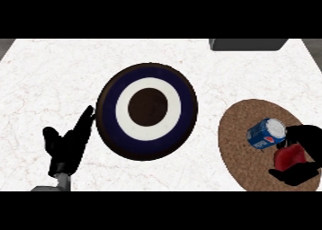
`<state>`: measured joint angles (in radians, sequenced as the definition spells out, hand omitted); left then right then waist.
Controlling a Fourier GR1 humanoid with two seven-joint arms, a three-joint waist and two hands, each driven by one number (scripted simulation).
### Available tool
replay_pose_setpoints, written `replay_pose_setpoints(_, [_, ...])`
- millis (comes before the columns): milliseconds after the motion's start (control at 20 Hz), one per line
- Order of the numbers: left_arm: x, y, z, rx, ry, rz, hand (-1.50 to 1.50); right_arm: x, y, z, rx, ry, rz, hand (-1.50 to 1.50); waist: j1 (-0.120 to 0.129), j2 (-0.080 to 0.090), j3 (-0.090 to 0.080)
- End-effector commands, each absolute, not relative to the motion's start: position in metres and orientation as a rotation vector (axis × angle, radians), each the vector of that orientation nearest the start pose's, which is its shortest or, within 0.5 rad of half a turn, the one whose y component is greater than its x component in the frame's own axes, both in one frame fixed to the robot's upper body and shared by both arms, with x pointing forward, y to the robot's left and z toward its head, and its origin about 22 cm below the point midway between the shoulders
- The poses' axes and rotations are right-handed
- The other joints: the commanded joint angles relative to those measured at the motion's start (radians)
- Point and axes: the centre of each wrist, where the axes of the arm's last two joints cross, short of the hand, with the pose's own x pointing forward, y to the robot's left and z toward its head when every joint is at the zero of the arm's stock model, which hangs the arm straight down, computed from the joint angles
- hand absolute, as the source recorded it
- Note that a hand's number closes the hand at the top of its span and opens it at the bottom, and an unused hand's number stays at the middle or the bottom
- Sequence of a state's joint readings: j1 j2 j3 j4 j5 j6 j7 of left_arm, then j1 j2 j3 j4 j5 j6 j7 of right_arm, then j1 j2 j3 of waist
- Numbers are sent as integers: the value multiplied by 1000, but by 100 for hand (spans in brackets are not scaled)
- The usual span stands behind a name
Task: Pick the pear from the placemat and place it in the plate
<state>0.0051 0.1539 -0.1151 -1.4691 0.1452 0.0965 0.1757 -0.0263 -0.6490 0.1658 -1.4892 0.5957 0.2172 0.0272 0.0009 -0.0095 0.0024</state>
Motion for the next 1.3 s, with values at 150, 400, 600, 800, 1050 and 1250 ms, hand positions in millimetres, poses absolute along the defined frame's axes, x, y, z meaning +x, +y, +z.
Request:
replay_pose_setpoints(150, [234, 235, -31, -6, -1203, -47, 0, 242, -194, 40, -645, -1350, 1009, 150, 53, 0, -13])
replay_pose_setpoints(400, [237, 230, -30, -29, -1200, -63, 0, 241, -126, 66, -687, -1532, 848, 150, 70, -12, -15])
replay_pose_setpoints(600, [240, 230, -29, -21, -1197, -62, 0, 239, -83, 99, -789, -1725, 672, 150, 62, -22, -15])
replay_pose_setpoints(800, [239, 231, -31, -20, -1182, -63, 0, 231, -65, 107, -868, -1776, 535, 150, 64, -19, -11])
replay_pose_setpoints(1050, [242, 232, -30, -13, -1185, -48, 0, 225, -52, 113, -929, -1800, 278, 150, 48, -11, -8])
replay_pose_setpoints(1250, [241, 230, -28, -22, -1188, -58, 0, 224, -41, 115, -941, -1818, 112, 150, 58, -5, -6])
